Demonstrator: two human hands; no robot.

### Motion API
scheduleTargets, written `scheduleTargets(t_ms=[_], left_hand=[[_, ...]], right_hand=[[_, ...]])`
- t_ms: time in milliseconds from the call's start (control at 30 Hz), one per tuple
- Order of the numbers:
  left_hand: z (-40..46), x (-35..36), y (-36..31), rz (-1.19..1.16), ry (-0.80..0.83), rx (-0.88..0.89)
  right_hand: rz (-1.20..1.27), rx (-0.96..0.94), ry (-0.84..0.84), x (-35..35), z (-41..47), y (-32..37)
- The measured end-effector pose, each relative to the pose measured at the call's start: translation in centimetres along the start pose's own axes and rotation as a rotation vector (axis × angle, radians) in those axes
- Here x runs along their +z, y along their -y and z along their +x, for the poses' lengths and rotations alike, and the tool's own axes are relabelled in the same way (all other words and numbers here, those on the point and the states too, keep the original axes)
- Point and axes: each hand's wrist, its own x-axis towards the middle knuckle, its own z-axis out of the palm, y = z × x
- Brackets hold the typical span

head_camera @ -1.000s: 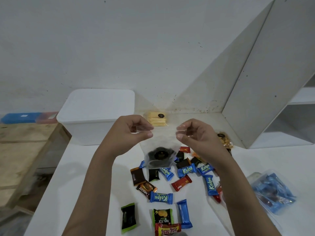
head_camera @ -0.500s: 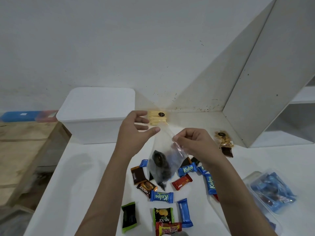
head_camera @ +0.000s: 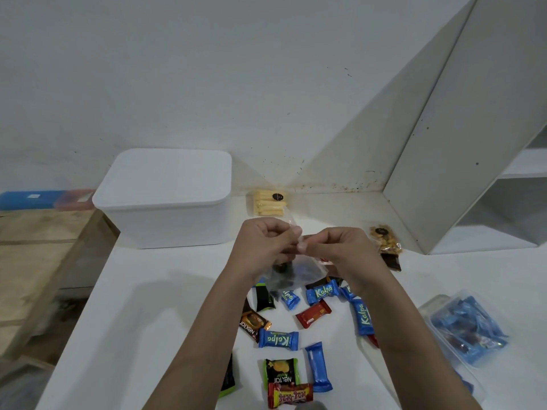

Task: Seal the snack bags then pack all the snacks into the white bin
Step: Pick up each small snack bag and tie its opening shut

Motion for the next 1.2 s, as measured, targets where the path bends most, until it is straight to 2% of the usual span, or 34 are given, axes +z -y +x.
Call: scheduleTargets(t_ms=[200, 600, 700, 800, 867, 933, 1000, 1100, 1200], left_hand=[[-0.1, -0.1, 0.3, -0.017, 0.017, 0.069], [0.6, 0.2, 1.3, -0.059, 0.016, 0.051], [0.8, 0.3, 1.6, 0.018, -0.035, 0.072], [1.9, -0.8, 2.7, 0.276, -0.116, 0.112], [2.8, -2.3, 3.7, 0.452, 0.085, 0.037], [3.7, -3.4, 4.9, 0.521, 0.366, -0.091], [4.5, -3.5, 6.1, 0.554, 0.528, -0.134], [5.4, -2.4, 7.5, 0.482, 0.51, -0.054], [6.6, -1.2, 8.5, 0.398, 0.523, -0.052]], right_hand=[[0.115, 0.088, 0.016, -0.3, 0.3, -0.2], [0.172, 0.113, -0.03, -0.3, 0.9, -1.2], [0.188, 0.114, -0.03, -0.5, 0.9, -1.4], [0.219, 0.121, -0.01, -1.4, 1.0, -1.6], [0.218, 0.118, -0.03, -2.2, 1.1, -1.7], [0.245, 0.129, -0.025, -3.1, 1.4, -1.8], [0.328, 0.163, -0.002, -4.0, 1.7, -2.1], [0.516, 0.202, -0.011, -5.5, 2.2, -2.7], [0.646, 0.238, -0.015, -6.9, 2.9, -3.8]])
